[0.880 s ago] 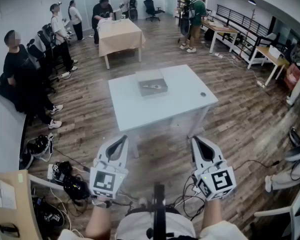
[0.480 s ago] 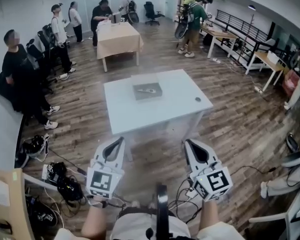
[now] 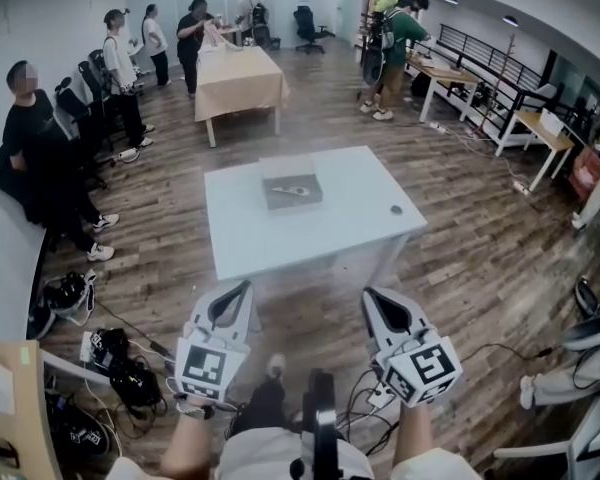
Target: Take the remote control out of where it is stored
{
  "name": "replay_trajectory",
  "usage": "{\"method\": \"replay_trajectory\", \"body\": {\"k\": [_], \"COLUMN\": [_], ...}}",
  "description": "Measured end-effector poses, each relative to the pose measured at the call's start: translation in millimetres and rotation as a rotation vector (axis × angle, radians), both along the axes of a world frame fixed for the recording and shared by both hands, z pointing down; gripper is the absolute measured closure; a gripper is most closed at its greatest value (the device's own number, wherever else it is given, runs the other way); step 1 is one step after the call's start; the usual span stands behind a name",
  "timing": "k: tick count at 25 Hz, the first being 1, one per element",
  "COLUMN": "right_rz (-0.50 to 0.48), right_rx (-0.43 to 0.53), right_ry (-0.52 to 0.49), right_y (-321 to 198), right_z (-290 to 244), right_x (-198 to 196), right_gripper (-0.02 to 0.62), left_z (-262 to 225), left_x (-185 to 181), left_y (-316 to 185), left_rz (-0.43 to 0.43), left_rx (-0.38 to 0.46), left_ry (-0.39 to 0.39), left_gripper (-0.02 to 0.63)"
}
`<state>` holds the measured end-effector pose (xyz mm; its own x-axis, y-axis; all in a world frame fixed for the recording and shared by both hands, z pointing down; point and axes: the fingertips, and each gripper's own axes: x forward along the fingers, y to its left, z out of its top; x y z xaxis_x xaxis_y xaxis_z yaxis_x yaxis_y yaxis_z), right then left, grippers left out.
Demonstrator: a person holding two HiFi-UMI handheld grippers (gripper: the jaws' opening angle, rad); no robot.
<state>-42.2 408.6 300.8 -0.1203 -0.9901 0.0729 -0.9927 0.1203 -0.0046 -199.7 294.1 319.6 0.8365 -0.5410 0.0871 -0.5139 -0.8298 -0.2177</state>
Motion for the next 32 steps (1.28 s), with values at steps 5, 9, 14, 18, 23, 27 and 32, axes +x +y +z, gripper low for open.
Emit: {"method": "replay_trajectory", "body": {"k": [5,9,14,18,23,27,32], "right_rz": [0.000,0.001,-0.013,-0.015,-0.006,0.012,0.034], "right_rx": [0.010,-0.001,-0.001,-0.005,-0.029,-0.029,-0.039], "right_ry": [-0.021,-0.013,-0.009,-0.001,0.017,0.041,0.024], "right_y": [-34,-68,-117,-162,-216,-259,-303], "right_z": [0,4,7,11,14,16,20], "right_x": [25,46,66,79,101,116,132], "right_gripper": [0.598,0.598,0.598,0.598,0.598,0.598,0.598], "left_z": [1,1,5,11,13,9,7], "left_x": [21,42,68,83,107,126,141], "left_y": [-36,-73,-125,-169,-222,-265,-307], "left_rz": [0.003,0.007,0.018,0.022,0.041,0.054,0.069], "left_rx": [0.004,0.013,0.016,0.003,-0.011,-0.002,-0.018], "left_ry": [0.008,0.014,0.017,0.017,0.002,-0.013,-0.007], "left_gripper": [0.609,0.609,0.609,0.609,0.609,0.609,0.609]}}
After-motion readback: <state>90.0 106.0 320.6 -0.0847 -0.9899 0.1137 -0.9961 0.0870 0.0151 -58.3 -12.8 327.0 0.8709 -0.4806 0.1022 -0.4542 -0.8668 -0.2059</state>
